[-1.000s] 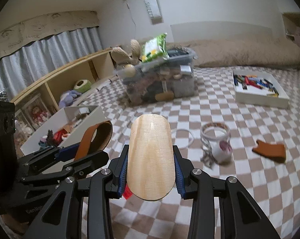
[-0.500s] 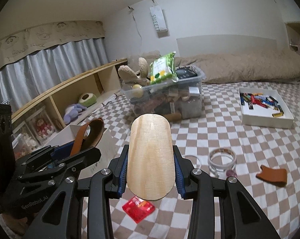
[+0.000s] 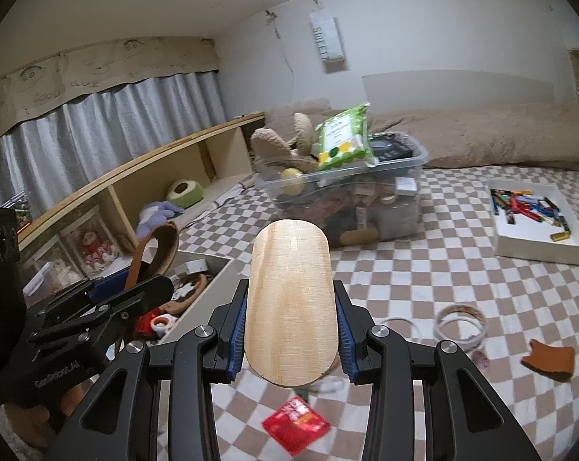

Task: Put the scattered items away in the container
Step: 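Carry the wooden box with the right tool while the left tool carries the strip to the SHOES box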

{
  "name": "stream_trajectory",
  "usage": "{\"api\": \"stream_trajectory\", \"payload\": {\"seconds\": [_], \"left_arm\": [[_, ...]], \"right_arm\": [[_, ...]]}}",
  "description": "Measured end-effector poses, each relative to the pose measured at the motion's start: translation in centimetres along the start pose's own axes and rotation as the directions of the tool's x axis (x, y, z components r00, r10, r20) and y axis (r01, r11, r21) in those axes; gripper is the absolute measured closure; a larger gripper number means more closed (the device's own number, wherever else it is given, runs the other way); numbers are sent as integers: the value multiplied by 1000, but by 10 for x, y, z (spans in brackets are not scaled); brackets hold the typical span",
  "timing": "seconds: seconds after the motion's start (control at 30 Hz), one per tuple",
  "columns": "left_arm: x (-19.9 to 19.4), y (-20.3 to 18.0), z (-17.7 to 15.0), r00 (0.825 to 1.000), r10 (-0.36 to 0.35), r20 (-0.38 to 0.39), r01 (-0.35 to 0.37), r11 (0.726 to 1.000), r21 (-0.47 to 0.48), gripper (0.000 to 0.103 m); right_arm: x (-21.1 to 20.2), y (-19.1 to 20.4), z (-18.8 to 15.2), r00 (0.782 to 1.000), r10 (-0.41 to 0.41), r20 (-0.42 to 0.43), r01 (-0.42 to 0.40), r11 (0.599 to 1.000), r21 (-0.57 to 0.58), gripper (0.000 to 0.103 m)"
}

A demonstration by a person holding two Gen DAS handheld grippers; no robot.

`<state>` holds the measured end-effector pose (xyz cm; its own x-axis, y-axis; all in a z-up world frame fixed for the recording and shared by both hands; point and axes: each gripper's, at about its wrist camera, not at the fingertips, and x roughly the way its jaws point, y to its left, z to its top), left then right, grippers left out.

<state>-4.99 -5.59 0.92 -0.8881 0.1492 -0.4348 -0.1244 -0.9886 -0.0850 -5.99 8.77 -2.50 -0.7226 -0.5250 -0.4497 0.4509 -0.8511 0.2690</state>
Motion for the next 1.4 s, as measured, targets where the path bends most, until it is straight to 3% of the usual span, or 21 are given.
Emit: {"api": "stream_trajectory", "payload": {"seconds": [0.47,0.83,1.03,1.27,1.4], "left_arm": [[-17,84,-13,989,151,2,-150,982,-114,57],[-37,158,3,967,254,9,-246,944,-218,57],[-47,190,19,952,305,13,-294,929,-223,57],[-21,214,29,950,305,-65,-312,930,-195,57],[5,227,30,937,322,-136,-342,924,-173,57]], "right_arm": [[41,52,2,995,90,-47,-92,995,-45,63],[80,87,-4,975,187,-123,-197,978,-71,63],[97,106,-8,963,220,-158,-237,966,-100,63],[114,120,-12,949,246,-196,-272,955,-121,63],[123,128,-9,946,252,-203,-282,950,-131,63]]}}
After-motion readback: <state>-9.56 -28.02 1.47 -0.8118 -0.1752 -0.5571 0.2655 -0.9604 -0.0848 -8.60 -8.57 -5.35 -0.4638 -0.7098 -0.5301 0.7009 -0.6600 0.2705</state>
